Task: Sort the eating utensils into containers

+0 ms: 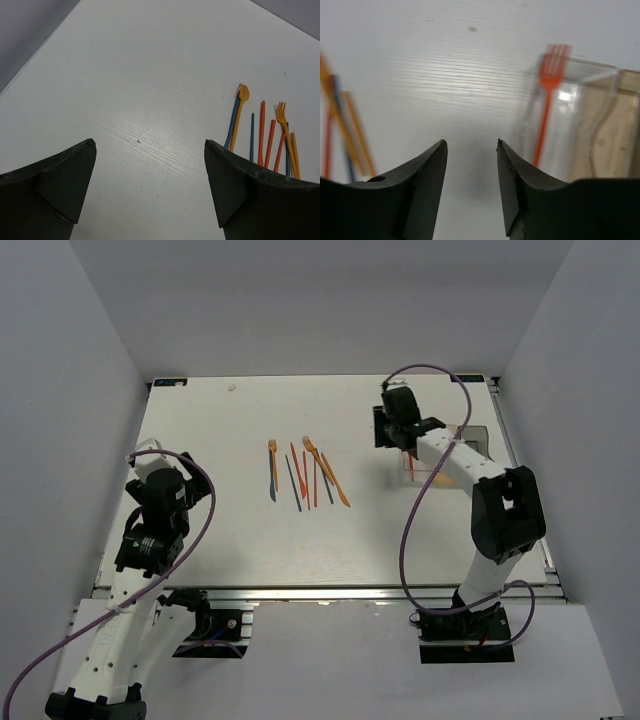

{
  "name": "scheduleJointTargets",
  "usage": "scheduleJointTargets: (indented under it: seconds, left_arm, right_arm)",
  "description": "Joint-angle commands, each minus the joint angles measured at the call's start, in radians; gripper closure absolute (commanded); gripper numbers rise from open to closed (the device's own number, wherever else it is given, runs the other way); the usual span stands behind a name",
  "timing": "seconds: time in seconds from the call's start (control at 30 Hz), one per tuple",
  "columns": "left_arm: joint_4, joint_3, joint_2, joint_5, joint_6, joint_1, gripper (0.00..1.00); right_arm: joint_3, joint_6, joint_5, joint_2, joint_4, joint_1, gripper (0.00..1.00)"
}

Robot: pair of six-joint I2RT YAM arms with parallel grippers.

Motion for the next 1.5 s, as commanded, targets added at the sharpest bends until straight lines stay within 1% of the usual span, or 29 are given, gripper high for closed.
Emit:
scheduleJointTargets:
  seconds: [0.0,0.07,0.1,0.13,0.23,0.37,0.5,0.67,0.8,1.0,1.17,1.33,1.37,1.4,1.47]
  left_arm:
    - [0.013,-0.001,-0.010,-0.016,0.002,-0.004,0.02]
    - [0.012,-0.001,-0.011,-0.018,0.000,-0.004,0.02]
    - [0.012,-0.004,-0.011,-0.018,0.000,-0.004,0.02]
    - [0.013,-0.004,-0.010,-0.015,0.000,-0.003,0.02]
    - [0.013,-0.002,-0.004,-0.013,0.002,-0.003,0.02]
    - [0.013,-0.002,0.001,-0.010,0.002,-0.002,0.02]
    - [0.016,-0.004,0.000,-0.007,0.004,-0.002,0.02]
    - [0.021,-0.005,-0.002,0.002,0.005,-0.003,0.02]
    - [0.021,-0.005,0.001,0.008,0.007,-0.003,0.02]
    - [0.021,-0.005,-0.005,0.013,0.008,-0.002,0.02]
    - [0.022,-0.007,-0.007,0.016,0.008,-0.003,0.02]
    - [0.024,-0.007,-0.005,0.020,0.010,-0.002,0.02]
    - [0.024,-0.007,-0.007,0.020,0.010,-0.002,0.02]
    - [0.024,-0.007,-0.007,0.022,0.010,-0.004,0.02]
    - [0.024,-0.007,-0.007,0.022,0.010,-0.002,0.02]
  right_arm:
    - [0.066,0.040,-0.069,-0.014,0.020,0.117,0.53]
    - [0.103,0.037,-0.083,0.033,0.006,0.164,0.56]
    - [0.126,0.026,-0.078,0.091,-0.004,0.178,0.58]
    - [0.173,0.023,-0.066,0.120,-0.032,0.205,0.60]
    - [0.217,0.019,-0.078,0.185,-0.027,0.256,0.65]
    - [0.273,-0.013,-0.074,0.243,-0.001,0.308,0.66]
    - [0.347,-0.049,-0.080,0.341,0.005,0.310,0.66]
    - [0.391,-0.073,-0.089,0.408,0.029,0.310,0.66]
    - [0.467,-0.093,-0.078,0.470,0.011,0.310,0.65]
    - [0.536,-0.113,-0.066,0.529,-0.018,0.308,0.64]
    - [0.540,-0.121,-0.065,0.547,-0.018,0.301,0.69]
    - [0.537,-0.121,-0.072,0.555,-0.014,0.301,0.70]
    - [0.537,-0.122,-0.071,0.558,-0.012,0.299,0.73]
    - [0.536,-0.121,-0.068,0.558,-0.010,0.298,0.74]
    - [0.537,-0.121,-0.065,0.563,-0.014,0.299,0.78]
